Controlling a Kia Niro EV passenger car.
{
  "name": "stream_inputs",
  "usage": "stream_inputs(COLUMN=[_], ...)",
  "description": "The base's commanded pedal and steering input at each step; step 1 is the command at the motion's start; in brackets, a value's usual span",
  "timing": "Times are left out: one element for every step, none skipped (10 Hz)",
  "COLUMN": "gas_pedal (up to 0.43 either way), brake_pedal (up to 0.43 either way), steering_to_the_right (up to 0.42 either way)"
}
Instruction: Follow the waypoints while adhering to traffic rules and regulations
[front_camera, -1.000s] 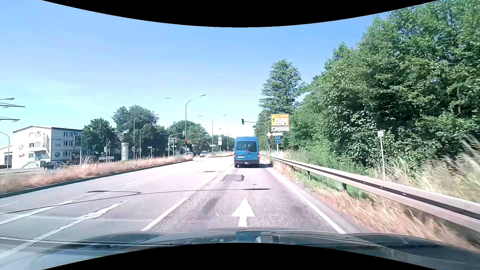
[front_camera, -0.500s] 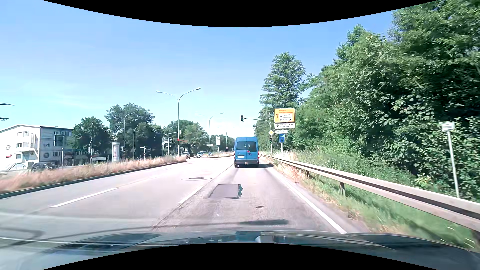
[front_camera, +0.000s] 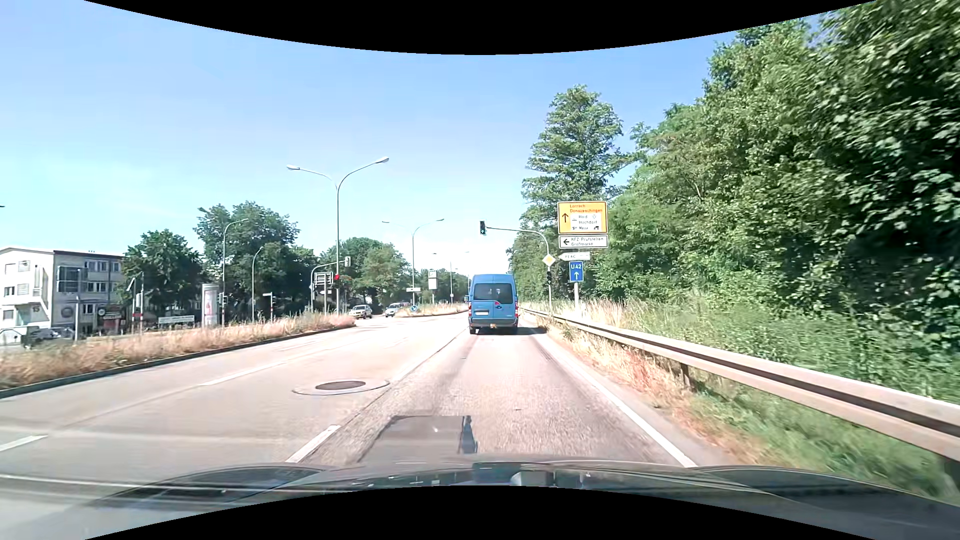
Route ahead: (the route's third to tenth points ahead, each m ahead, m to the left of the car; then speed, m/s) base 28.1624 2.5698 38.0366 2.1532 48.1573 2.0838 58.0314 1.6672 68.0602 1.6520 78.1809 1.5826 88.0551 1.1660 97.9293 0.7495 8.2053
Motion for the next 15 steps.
stream_inputs(gas_pedal=[0.197,0.197,0.197,0.197,0.197,0.197,0.197,0.209,0.209,0.209,0.209,0.209,0.209,0.209,0.209], brake_pedal=[0.0,0.0,0.0,0.0,0.0,0.0,0.0,0.0,0.0,0.0,0.0,0.0,0.0,0.0,0.0], steering_to_the_right=[0.0,0.0,0.0,0.0,0.0,0.0,0.0,0.0,0.001,0.0,0.001,0.001,0.0,0.001,0.0])
